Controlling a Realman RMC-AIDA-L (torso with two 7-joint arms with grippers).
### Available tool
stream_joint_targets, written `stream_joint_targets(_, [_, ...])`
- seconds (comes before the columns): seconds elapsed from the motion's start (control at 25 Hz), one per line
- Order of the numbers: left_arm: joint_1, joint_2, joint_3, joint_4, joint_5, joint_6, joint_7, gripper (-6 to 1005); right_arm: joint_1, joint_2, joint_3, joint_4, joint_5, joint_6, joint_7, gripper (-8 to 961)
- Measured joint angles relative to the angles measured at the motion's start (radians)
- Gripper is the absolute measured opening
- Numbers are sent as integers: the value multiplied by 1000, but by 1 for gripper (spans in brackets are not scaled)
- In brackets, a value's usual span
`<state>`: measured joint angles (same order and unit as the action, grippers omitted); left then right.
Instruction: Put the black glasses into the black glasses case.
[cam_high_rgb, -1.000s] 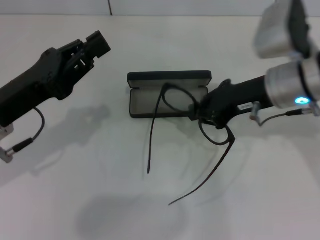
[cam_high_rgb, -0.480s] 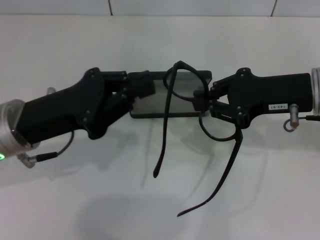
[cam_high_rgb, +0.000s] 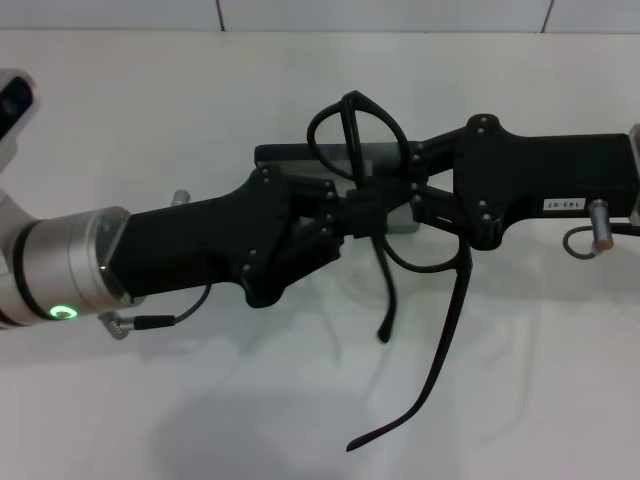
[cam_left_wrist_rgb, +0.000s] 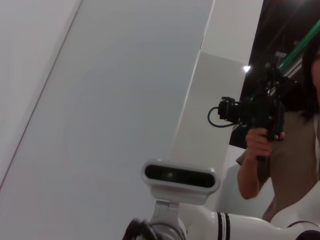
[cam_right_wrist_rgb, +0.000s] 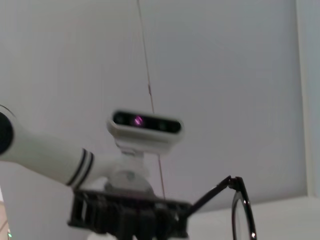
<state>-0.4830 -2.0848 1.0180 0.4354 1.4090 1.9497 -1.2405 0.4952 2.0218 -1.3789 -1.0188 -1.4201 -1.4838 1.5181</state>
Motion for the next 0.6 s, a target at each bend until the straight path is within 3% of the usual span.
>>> stream_joint_targets(0.6, [-15, -5, -5, -76, -36, -45, 45, 48, 25, 1, -5, 34, 23, -39, -10, 106])
